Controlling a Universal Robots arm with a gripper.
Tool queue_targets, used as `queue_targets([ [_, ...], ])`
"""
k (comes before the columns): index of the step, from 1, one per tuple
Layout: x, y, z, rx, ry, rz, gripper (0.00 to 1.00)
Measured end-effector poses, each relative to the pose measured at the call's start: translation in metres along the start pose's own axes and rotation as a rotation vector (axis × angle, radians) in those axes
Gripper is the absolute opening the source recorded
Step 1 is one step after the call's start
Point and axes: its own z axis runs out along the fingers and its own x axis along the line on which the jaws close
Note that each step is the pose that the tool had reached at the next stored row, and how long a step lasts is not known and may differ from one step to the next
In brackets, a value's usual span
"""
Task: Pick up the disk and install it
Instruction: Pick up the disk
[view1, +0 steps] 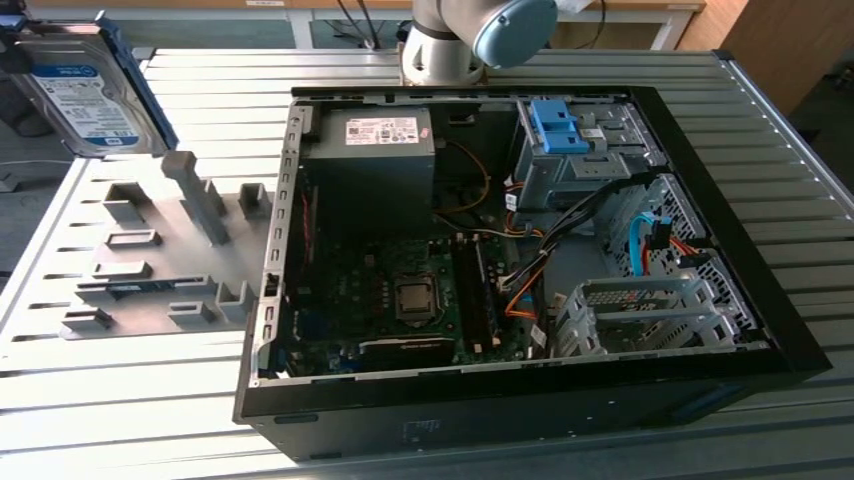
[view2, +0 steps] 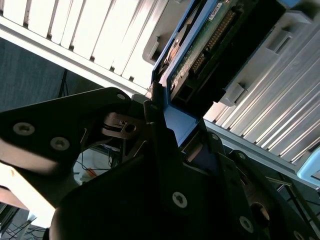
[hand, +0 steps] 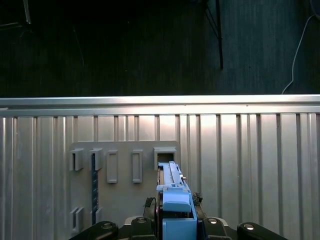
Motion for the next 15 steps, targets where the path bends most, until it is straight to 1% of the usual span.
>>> queue_targets([
  [15,-0.0002,0.0002,-0.0126,-0.0001,0.0,0.0,0.37],
])
